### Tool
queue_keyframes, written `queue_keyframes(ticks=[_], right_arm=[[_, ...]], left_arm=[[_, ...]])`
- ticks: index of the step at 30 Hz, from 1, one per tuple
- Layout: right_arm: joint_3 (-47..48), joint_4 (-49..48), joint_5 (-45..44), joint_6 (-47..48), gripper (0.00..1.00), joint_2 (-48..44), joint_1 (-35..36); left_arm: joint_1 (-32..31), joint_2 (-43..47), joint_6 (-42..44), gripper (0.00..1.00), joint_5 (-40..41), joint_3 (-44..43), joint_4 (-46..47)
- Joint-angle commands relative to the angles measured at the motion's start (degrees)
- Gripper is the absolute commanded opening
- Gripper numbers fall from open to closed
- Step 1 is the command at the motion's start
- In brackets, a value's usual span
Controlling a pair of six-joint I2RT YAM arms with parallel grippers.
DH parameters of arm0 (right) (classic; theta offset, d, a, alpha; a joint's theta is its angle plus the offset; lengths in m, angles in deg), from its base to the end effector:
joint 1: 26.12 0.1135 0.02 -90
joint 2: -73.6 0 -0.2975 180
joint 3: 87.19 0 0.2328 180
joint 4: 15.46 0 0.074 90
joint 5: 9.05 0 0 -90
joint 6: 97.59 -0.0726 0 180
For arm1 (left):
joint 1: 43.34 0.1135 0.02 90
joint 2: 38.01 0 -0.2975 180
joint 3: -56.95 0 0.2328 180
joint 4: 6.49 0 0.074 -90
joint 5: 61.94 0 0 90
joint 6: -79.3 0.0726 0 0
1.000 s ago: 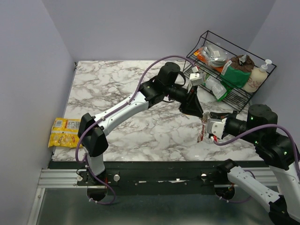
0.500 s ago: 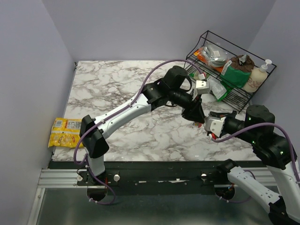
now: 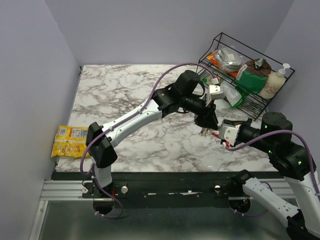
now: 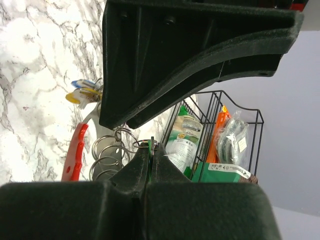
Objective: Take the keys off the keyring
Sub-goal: Remove the key from the keyring.
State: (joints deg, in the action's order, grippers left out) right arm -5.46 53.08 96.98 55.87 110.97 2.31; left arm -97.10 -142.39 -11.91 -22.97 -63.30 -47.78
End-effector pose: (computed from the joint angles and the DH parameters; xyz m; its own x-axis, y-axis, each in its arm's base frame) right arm 0.0618 0.0563 0.3979 0.4466 -0.7360 -0.5088 -0.6257 0.1496 -0.7656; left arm 0.2062 -0.3769 0.4140 -0.2732 0.3502 -0.8959 0.9168 -0.1872 -0.3527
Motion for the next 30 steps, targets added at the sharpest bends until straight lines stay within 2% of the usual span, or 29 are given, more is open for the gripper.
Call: queue_keyframes(ticks=[1, 12, 18, 23, 25, 28, 30], right_arm=[[-0.25, -2.19, 1.37, -0.97, 0.01, -0.36, -0.12], [-1.3, -3.07, 0.49, -0.88, 0.01, -0.01, -0.12], [-0.52, -3.33, 0.58, -1.41, 0.01, 0.16, -0.12], [0.1, -3.16, 0.4, -1.32, 0.01, 0.34, -0.12], [0.19, -3.15, 0.58, -1.41, 0.01, 0.34, -0.12], [-0.25, -3.15, 0.49, -1.5, 0.01, 0.08, -0.12], [-0.78, -2.98, 0.67, -1.85, 0.01, -0.27, -0.12]], left_arm=[[-0.56, -1.09, 0.86, 0.45, 2.07, -2.08, -0.98], [-0.74, -1.0, 0.25, 0.45, 2.25, -4.11, -1.51], [-1.52, -1.7, 0.86, 0.35, 2.07, -4.02, -2.04], [-2.05, -2.15, 0.95, 0.33, 1.98, -3.93, -2.66], [-2.05, -2.23, 0.95, 0.28, 2.24, -4.11, -2.66], [-2.14, -2.23, 2.53, 0.04, 3.03, -4.37, -3.09], [-2.14, -1.45, 3.84, 0.0, 3.47, -3.58, -3.44]])
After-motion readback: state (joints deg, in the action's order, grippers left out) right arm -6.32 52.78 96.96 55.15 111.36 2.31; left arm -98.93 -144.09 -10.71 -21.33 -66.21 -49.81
